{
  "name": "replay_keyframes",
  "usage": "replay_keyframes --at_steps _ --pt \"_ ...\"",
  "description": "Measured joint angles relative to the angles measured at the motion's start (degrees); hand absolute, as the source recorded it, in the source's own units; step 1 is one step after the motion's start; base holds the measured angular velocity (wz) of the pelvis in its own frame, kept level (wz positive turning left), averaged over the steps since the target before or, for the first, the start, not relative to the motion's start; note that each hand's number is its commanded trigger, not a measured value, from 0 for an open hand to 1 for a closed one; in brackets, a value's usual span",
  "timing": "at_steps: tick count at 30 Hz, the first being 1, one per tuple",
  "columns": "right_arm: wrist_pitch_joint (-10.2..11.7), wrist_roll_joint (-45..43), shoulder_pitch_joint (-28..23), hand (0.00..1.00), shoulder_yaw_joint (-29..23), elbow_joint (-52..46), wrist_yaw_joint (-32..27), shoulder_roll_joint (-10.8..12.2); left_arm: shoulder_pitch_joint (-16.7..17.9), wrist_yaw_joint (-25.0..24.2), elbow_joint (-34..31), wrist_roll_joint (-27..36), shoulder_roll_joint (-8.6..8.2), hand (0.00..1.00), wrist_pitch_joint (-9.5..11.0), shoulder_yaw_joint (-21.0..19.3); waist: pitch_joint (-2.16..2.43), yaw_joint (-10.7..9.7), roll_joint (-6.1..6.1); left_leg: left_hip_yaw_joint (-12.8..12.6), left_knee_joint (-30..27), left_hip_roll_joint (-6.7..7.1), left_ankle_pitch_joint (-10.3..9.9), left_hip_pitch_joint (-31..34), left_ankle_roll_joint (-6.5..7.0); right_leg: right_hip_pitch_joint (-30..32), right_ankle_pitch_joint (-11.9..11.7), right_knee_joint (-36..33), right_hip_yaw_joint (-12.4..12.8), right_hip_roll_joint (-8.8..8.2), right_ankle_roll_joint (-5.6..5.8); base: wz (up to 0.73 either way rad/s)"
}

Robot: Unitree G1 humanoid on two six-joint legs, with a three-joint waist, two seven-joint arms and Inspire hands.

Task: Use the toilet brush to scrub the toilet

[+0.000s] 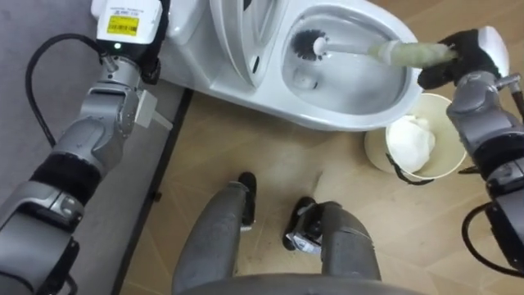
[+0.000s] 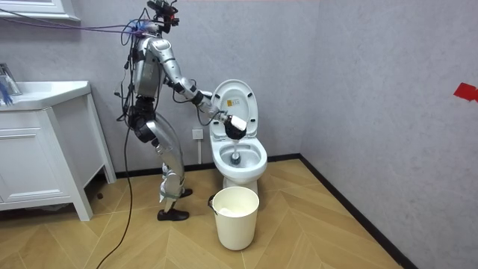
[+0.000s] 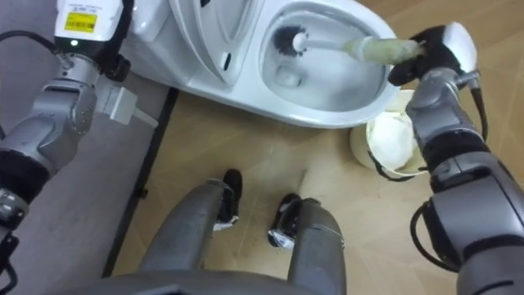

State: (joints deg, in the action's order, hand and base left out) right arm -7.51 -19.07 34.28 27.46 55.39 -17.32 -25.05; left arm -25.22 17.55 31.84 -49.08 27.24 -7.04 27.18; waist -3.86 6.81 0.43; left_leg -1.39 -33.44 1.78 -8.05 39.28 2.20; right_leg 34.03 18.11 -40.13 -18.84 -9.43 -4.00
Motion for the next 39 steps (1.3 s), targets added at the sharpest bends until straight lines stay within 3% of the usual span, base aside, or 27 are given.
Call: replay_keyframes --at_steps 3,9,13,15,20,23,27,31,34,39 --pt "-0.3 -11.2 -0.1 1.0 3.7 -4.0 0.3 0.6 -0.2 -0.2 -0.3 0.1 -0.09 0.0 0.5 0.0 0.08 0.7 -0.13 0.2 0.2 -0.09 0.1 0.0 -0.26 -0.1 0.1 0.4 -0.4 0.18 -0.33 0.02" --pt "-1.3 -30.1 -2.5 1.0 10.3 -19.8 5.3 -1.6 -0.2 -0.2 0.5 0.1 0.21 0.0 3.6 -0.9 0.13 2.1 -0.06 0.2 0.3 -0.71 -0.1 -0.1 -0.79 -0.4 0.2 1.3 -0.4 0.99 -0.73 -0.01" --pt "-1.3 -36.0 -5.7 1.0 13.0 -28.7 8.9 -2.3 -0.2 -0.2 0.8 1.3 0.62 0.0 5.8 -1.0 0.27 2.8 -0.06 0.3 0.4 -1.07 -0.3 -0.2 -0.92 -0.9 0.1 2.2 -0.7 1.52 -0.78 0.0" --pt "0.7 -34.6 -7.4 1.0 14.2 -32.5 12.5 -2.3 -0.2 -0.2 0.8 2.3 0.63 0.0 6.5 -0.7 0.57 3.1 -0.14 0.6 0.5 -1.08 -0.3 -0.1 -1.01 -1.1 0.0 2.6 -1.1 1.61 -0.81 0.06" --pt "6.3 -29.7 -13.2 1.0 20.1 -34.4 19.9 -2.2 -0.2 -0.2 0.7 2.2 0.65 0.0 7.8 0.0 0.77 4.5 -0.45 0.6 0.4 -1.06 -0.6 0.2 -0.96 -0.9 0.1 2.8 -1.2 1.57 -0.74 0.01" --pt "8.7 -26.6 -15.7 1.0 20.6 -34.3 23.5 -3.5 0.2 0.0 1.3 2.3 1.02 0.0 8.4 -0.1 1.02 4.0 -0.65 0.5 0.7 -0.8 -0.6 0.0 -0.87 -0.9 0.2 2.6 -1.3 1.2 -0.62 0.0" --pt "9.6 -25.2 -17.7 1.0 19.3 -33.0 24.8 -5.9 2.8 0.1 2.0 2.4 1.23 0.0 8.6 -0.2 1.59 2.5 -0.18 0.2 1.3 0.01 -0.6 -2.6 -0.8 -3.1 0.7 2.2 -0.9 0.38 -0.13 0.01" --pt "9.8 -22.6 -18.8 1.0 15.7 -27.9 24.3 -6.1 4.8 -0.9 2.2 2.8 1.37 0.0 8.5 -0.4 2.32 1.5 0.97 0.1 2.2 0.42 -0.7 -5.7 -0.69 -5.9 1.2 2.6 -0.8 0.01 0.27 0.03" --pt "9.3 -20.7 -19.6 1.0 10.5 -24.9 23.0 -6.0 7.3 -1.9 2.4 4.5 1.6 0.0 8.5 -0.8 2.5 0.1 1.42 0.1 4.1 0.79 -0.8 -8.9 -0.44 -8.8 1.2 3.5 -0.8 -0.16 0.62 0.0" --pt "8.9 -8.3 -25.2 1.0 -0.8 -22.8 19.9 -4.6 15.4 -5.3 -0.7 5.3 1.13 0.0 8.2 -5.0 2.92 -2.0 2.18 0.1 8.0 0.91 -0.8 -17.5 -0.4 -17.6 1.0 8.4 -0.7 0.75 1.74 0.0"
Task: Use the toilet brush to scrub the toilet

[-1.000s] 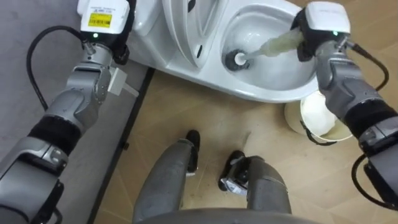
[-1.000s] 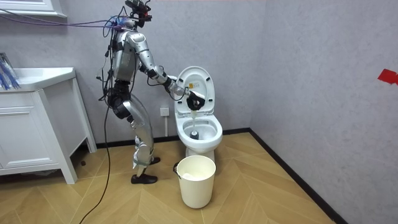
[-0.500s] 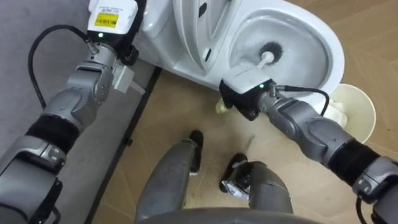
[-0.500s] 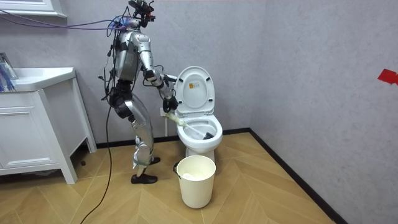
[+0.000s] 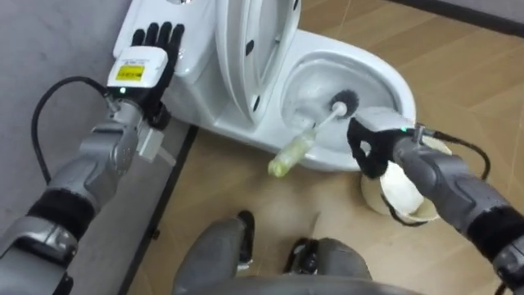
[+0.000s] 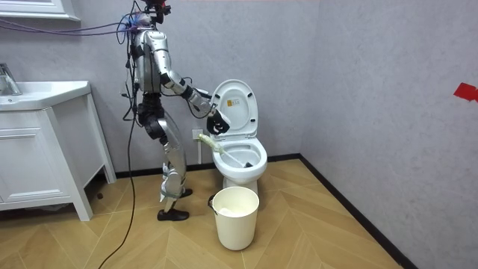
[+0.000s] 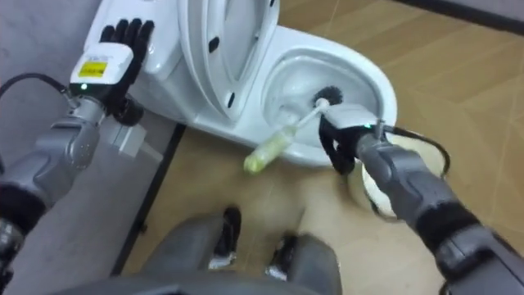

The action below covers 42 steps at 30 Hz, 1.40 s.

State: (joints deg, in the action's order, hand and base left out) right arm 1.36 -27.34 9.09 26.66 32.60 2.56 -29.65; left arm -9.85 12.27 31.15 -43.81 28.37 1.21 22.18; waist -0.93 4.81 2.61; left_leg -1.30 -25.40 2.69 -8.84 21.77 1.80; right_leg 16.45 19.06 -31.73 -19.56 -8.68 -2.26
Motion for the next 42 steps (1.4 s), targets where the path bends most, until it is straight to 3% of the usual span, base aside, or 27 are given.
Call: replay_keyframes --at_steps 2,4,7,9,12,13,14,15,18,23,26,27,30,32,37,38,42 --pt "-0.2 2.7 -2.7 1.0 -4.3 0.3 -0.8 0.8 2.8 -1.1 -1.1 0.0 -0.96 0.0 0.0 -2.0 0.23 -1.0 -0.22 0.4 0.9 -0.05 0.0 -2.1 0.0 -3.0 -0.4 2.2 -1.4 0.24 0.14 0.15" --pt "-1.3 3.6 -5.2 1.0 -8.2 -0.3 -1.2 2.2 5.9 -2.1 -3.3 -0.2 -1.34 0.0 -0.2 -4.0 0.49 -1.5 -0.15 0.4 2.1 -0.16 0.0 -4.2 0.0 -5.5 -0.8 4.4 -1.0 0.97 0.51 0.02" --pt "-2.2 5.8 -11.8 1.0 -14.6 -6.0 -3.2 3.3 13.1 -4.1 -7.7 -0.6 -3.38 0.0 -0.9 -8.6 0.89 -1.8 -0.05 0.0 4.3 0.01 0.0 -8.3 -0.01 -9.8 -1.3 7.8 -0.8 1.31 1.02 -0.1" --pt "-2.9 6.6 -14.3 1.0 -15.7 -7.3 -3.9 4.2 15.9 -4.2 -8.6 -0.7 -4.57 0.0 -0.9 -10.2 1.23 -1.7 0.13 -0.1 5.9 0.0 -0.1 -11.0 -0.07 -12.7 -1.6 10.2 -0.7 1.91 1.33 -0.05" --pt "-3.6 6.2 -17.3 1.0 -17.3 -11.3 -4.3 5.8 19.6 -5.8 -10.6 -0.9 -5.84 0.0 -1.1 -12.8 1.24 -1.7 0.26 -0.3 7.8 0.05 -0.1 -14.6 -0.15 -16.2 -1.8 12.5 -0.6 2.58 1.51 -0.05" --pt "-3.7 6.2 -17.7 0.95 -17.5 -12.0 -4.3 6.1 20.6 -6.1 -11.1 -0.8 -5.91 0.0 -1.1 -13.4 1.23 -1.7 0.29 -0.4 8.2 0.03 -0.2 -15.4 -0.22 -16.8 -1.8 13.1 -0.5 2.7 1.53 -0.1" --pt "-4.0 6.3 -18.6 0.81 -17.6 -13.7 -4.4 6.3 22.5 -6.7 -12.1 -0.8 -5.94 0.0 -1.4 -14.3 1.27 -1.7 0.32 -0.4 8.3 0.02 -0.2 -16.4 -0.28 -17.9 -1.9 14.0 -0.5 2.76 1.52 -0.09" --pt "-4.0 6.4 -19.2 0.56 -17.7 -14.8 -4.4 6.4 24.4 -6.9 -12.5 -0.8 -5.96 0.0 -1.7 -15.0 1.32 -1.7 0.3 -0.4 8.3 0.01 -0.3 -17.0 -0.4 -18.8 -1.9 14.4 -0.4 2.82 1.52 -0.07" --pt "-4.0 7.6 -20.1 0.0 -20.3 -15.5 -4.8 7.7 28.1 -7.4 -13.7 -0.7 -6.39 0.0 -2.7 -16.6 1.61 -1.7 0.14 0.0 8.3 0.0 -0.3 -17.9 -0.43 -20.1 -1.9 15.4 -0.2 3.19 1.43 0.0" --pt "-5.2 10.9 -21.6 0.0 -21.8 -15.5 -6.0 7.9 31.9 -11.6 -12.2 0.7 -7.79 0.0 -7.2 -18.3 1.65 -1.7 -0.02 0.1 8.4 -0.29 -0.4 -18.8 -0.47 -21.5 -2.2 16.2 0.0 3.63 1.19 -0.01" --pt "-5.2 13.6 -22.1 0.0 -21.8 -15.5 -6.6 9.1 33.9 -13.6 -7.4 2.3 -9.53 0.0 -9.3 -19.0 1.64 -1.7 -0.51 0.3 8.2 -1.4 -1.7 -19.1 -1.94 -21.7 -2.4 16.4 0.9 4.66 0.8 -0.06" --pt "-5.2 14.7 -22.8 0.0 -21.8 -15.5 -6.9 9.3 34.5 -14.2 -6.3 4.0 -10.23 0.0 -9.7 -19.5 1.36 -1.8 -0.41 0.3 8.2 -1.73 -2.1 -19.3 -2.06 -22.1 -2.5 16.9 0.9 5.03 0.61 0.05" --pt "-5.2 18.3 -23.8 0.0 -21.8 -15.5 -7.7 10.0 35.7 -15.6 -5.2 7.1 -11.05 0.0 -9.7 -20.5 0.67 -1.4 0.01 0.5 8.2 -2.05 -2.7 -19.3 -2.2 -22.3 -2.6 17.8 1.0 5.56 0.48 0.05" --pt "-5.1 20.3 -23.8 0.0 -21.8 -15.2 -8.2 10.3 36.0 -16.3 -5.1 8.5 -12.23 0.0 -10.0 -21.7 0.56 -1.2 -0.17 0.1 8.1 -2.05 -2.8 -19.3 -2.05 -22.3 -2.7 18.3 1.9 5.76 0.58 -0.07" --pt "-4.2 22.8 -24.4 0.0 -21.9 -7.6 -10.9 12.3 35.6 -16.2 0.7 10.6 -14.72 0.0 -9.9 -24.1 0.89 -1.4 -0.47 -0.7 8.6 -1.94 -3.2 -20.5 -1.49 -23.7 -3.8 20.1 2.6 5.83 1.17 -0.11" --pt "-4.2 22.9 -25.1 0.0 -22.5 -5.5 -11.4 13.0 35.7 -16.2 2.1 10.6 -15.44 0.0 -10.0 -24.8 1.1 -1.4 -0.63 -1.1 8.8 -1.9 -3.4 -20.7 -1.38 -23.7 -3.8 20.1 3.0 5.82 1.25 -0.18" --pt "-4.0 30.6 -26.9 0.0 -27.1 1.8 -13.4 15.3 36.1 -16.2 7.8 14.6 -17.7 0.0 -10.0 -28.0 1.19 -1.8 -1.69 -2.1 8.9 -1.8 -4.2 -22.2 -0.98 -24.9 -4.0 20.1 4.2 5.85 1.65 -0.17"
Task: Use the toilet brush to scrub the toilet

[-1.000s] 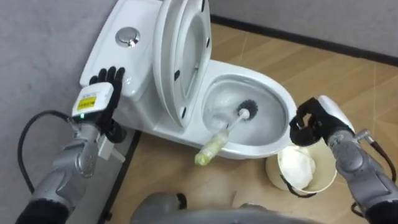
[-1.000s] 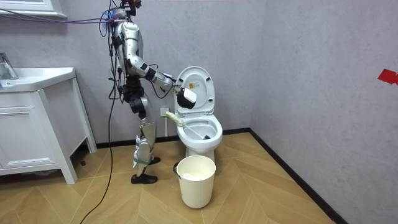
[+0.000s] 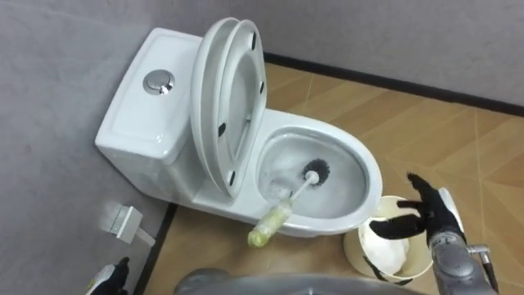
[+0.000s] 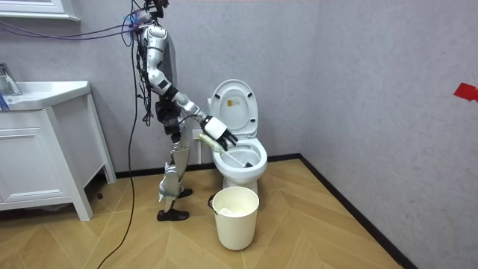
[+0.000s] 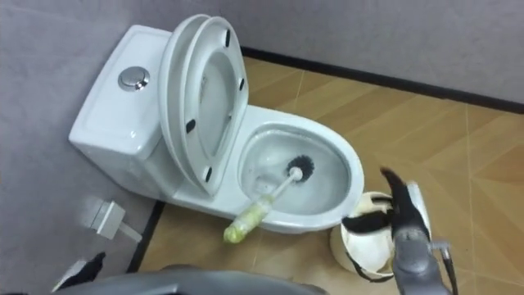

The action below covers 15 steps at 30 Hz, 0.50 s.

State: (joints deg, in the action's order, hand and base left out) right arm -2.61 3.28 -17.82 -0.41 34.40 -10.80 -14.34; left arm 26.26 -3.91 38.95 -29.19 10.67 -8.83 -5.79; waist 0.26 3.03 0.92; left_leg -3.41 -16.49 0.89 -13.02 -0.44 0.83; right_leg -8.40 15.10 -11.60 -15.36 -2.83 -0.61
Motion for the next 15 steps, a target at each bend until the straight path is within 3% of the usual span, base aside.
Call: replay_keyframes --at_steps 5,11,15 --pt "0.1 5.7 0.0 0.0 -2.2 9.6 -1.1 1.7 -0.8 0.0 6.7 4.3 -1.12 0.0 0.1 -3.4 -0.24 -1.2 -0.53 -1.1 0.1 -0.03 -0.3 -0.8 0.06 -0.5 0.2 0.1 1.1 -0.09 0.25 -0.08" --pt "0.1 5.7 0.0 0.0 -3.7 16.3 -1.0 3.6 -3.2 0.0 12.5 4.9 -1.37 0.0 -0.5 -3.6 -0.1 -1.8 -0.27 -1.4 0.8 -0.12 -0.3 -1.2 0.05 -0.4 0.2 0.9 2.0 -0.17 0.23 -0.04" --pt "0.1 5.6 1.0 0.0 -3.7 22.1 -0.4 4.3 -5.5 0.0 15.9 4.9 -2.56 0.0 -0.8 -3.6 -0.07 -1.9 -0.19 -2.3 0.8 -0.17 -0.3 -1.7 0.1 -0.4 0.2 0.8 3.1 -0.15 0.27 -0.12"
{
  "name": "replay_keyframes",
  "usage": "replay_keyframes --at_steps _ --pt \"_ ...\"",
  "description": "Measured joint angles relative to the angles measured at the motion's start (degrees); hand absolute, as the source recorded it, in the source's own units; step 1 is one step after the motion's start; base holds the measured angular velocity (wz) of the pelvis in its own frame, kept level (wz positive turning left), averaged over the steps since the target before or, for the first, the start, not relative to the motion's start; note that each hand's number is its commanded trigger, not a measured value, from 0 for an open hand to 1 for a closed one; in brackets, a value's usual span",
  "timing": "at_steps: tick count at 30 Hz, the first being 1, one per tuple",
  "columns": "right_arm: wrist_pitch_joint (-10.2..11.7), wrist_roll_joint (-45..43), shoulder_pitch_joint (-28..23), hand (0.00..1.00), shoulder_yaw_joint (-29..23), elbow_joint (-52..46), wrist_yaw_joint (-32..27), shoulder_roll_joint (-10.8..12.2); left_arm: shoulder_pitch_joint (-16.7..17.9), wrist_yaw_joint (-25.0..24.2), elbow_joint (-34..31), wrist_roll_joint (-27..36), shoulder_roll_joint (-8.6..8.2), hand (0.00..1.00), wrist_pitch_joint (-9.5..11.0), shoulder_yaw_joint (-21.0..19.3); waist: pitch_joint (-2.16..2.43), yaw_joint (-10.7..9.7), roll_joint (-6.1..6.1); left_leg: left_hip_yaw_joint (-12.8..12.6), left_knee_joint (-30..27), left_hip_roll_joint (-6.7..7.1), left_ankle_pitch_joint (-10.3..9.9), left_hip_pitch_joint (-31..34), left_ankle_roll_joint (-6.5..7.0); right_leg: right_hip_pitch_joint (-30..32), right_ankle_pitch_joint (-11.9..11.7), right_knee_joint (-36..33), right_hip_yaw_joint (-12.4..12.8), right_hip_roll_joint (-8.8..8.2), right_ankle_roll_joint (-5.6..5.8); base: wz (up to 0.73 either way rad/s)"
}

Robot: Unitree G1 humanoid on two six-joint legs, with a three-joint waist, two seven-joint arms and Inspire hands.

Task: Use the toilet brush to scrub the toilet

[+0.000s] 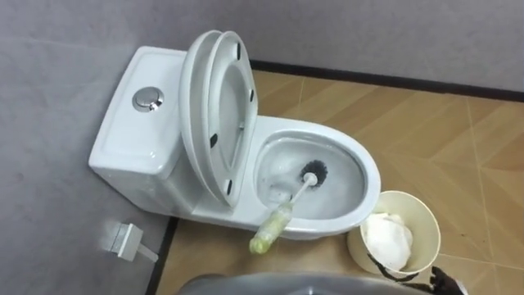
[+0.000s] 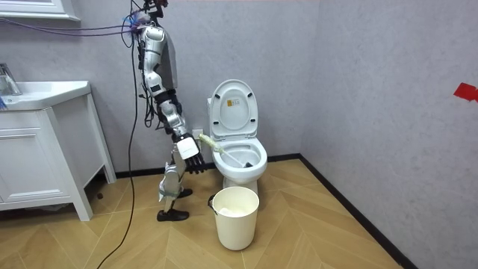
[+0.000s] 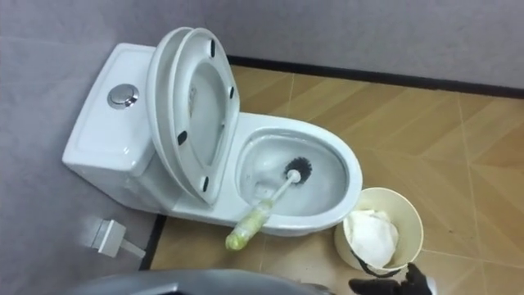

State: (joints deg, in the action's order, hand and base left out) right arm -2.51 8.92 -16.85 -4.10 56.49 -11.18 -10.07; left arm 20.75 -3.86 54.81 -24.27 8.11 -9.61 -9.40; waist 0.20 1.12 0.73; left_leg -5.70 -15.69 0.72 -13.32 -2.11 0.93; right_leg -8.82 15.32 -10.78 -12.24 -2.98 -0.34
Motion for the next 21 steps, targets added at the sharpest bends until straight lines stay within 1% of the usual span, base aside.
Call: replay_keyframes --at_steps 4,7,8,11,13,15,19,21 --pt "-0.4 -0.9 0.1 0.0 0.0 4.5 0.4 0.6 -0.3 0.0 0.5 -0.1 -0.93 0.0 -0.8 0.0 0.0 -0.3 -0.09 -0.4 0.1 0.01 0.0 -0.4 0.02 0.0 0.0 0.0 1.1 0.12 0.01 -0.15" --pt "-2.1 -3.8 0.4 0.0 -0.1 8.7 1.5 0.7 -0.4 0.0 0.7 -0.1 -0.98 0.0 -1.9 0.0 -0.03 -0.8 -0.24 -0.7 0.5 0.05 0.0 -1.4 0.02 -0.4 0.0 0.0 1.7 0.16 0.03 -0.16" --pt "-2.8 -5.4 0.4 0.0 -0.1 9.7 2.0 0.7 -0.4 0.0 0.7 -0.1 -0.98 0.0 -2.2 0.0 -0.05 -0.9 -0.35 -0.9 0.9 0.02 0.0 -1.7 0.02 -0.5 0.0 0.1 2.4 0.24 0.03 -0.18" --pt "-4.7 -9.7 0.5 0.0 -0.1 12.2 3.6 0.9 -1.8 0.0 0.9 -0.6 -0.98 0.0 -3.0 0.0 -0.07 -2.1 -0.41 -1.1 1.5 0.01 0.0 -2.2 0.02 -0.6 0.0 0.0 2.9 0.31 0.04 -0.08" --pt "-5.7 -11.9 0.3 0.0 0.0 12.9 4.8 1.2 -2.7 0.0 0.9 -1.3 -0.97 0.0 -3.2 0.1 -0.08 -2.6 -0.37 -1.1 2.2 0.0 0.0 -2.7 0.01 -0.5 0.0 0.0 3.2 0.3 0.04 -0.1" --pt "-7.3 -13.2 -0.1 0.0 0.1 13.1 6.1 1.8 -3.9 0.0 0.9 -1.3 -0.99 0.0 -3.6 0.4 -0.09 -2.7 -0.28 -1.3 2.2 -0.02 0.0 -2.9 0.02 -0.4 0.0 0.0 4.0 0.42 0.11 -0.14" --pt "-8.9 -16.1 0.1 0.0 0.1 13.8 7.2 2.7 -6.0 0.0 1.5 -1.2 -0.98 0.0 -3.9 2.0 -0.13 -3.0 -0.07 -1.2 2.2 -0.01 0.0 -3.4 0.02 -0.4 -0.1 -0.1 5.1 0.49 0.19 -0.17" --pt "-9.8 -17.0 0.4 0.0 0.5 14.1 7.8 2.9 -7.1 0.0 2.1 -1.2 -1.01 0.0 -3.9 3.0 -0.13 -3.2 0.05 -1.4 2.3 -0.07 0.0 -3.7 0.02 -0.2 -0.1 -0.2 6.2 0.6 0.19 -0.2"
